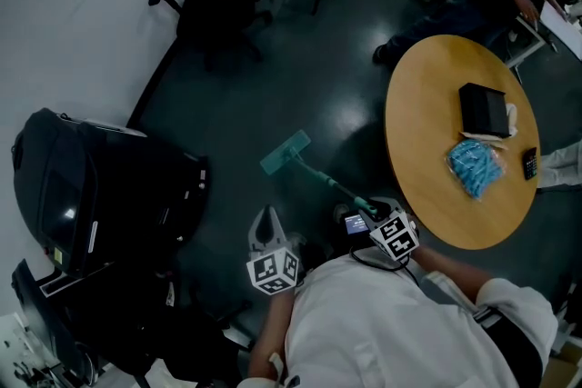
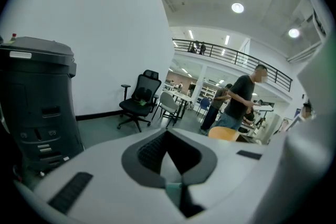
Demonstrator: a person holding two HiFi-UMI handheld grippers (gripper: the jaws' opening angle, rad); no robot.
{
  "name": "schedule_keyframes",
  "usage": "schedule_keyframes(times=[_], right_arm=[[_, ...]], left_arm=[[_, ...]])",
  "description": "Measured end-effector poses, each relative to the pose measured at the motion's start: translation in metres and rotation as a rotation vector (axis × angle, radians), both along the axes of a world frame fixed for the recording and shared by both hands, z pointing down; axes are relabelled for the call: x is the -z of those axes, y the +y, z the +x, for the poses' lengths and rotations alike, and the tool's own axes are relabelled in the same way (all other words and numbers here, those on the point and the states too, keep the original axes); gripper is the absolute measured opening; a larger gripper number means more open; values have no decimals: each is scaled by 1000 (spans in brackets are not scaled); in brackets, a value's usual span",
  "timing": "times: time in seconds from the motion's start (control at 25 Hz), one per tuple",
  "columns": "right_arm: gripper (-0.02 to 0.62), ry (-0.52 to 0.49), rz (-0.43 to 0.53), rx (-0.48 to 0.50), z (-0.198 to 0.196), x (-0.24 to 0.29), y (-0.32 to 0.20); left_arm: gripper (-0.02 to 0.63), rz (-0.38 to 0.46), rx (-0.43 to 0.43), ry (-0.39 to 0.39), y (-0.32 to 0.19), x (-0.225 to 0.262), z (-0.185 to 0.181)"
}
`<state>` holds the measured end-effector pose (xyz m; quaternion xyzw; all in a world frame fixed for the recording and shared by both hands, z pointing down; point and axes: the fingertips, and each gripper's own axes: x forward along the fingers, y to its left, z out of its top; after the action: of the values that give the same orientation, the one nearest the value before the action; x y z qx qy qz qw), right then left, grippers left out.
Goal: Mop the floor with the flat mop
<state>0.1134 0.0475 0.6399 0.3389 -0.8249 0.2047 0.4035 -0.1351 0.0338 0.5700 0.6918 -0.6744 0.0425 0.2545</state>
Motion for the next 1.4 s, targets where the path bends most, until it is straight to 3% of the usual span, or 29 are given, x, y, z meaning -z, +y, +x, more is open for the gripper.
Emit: schedule_keyframes(times=[0.24,0.56,0.8,1.08,1.4], right_arm=[[114,-18,-1,-18,-34,-53,-32],[114,-6,58,-12,-124,-112,-137],[114,-9,56,-25,-162,-123,-175],[114,14,38,-13,-135,-113,-140],[114,-57,84,-1,-89,-15,-73]], left_arm=[[5,-15,18,-1,6,-3,-5],[5,-39,54,3,14,-6,-12],[5,-44,72,-2,19,-5,-19],[5,-31,66,-1,15,-4,-24],[5,18,23,2,1,10,-16]])
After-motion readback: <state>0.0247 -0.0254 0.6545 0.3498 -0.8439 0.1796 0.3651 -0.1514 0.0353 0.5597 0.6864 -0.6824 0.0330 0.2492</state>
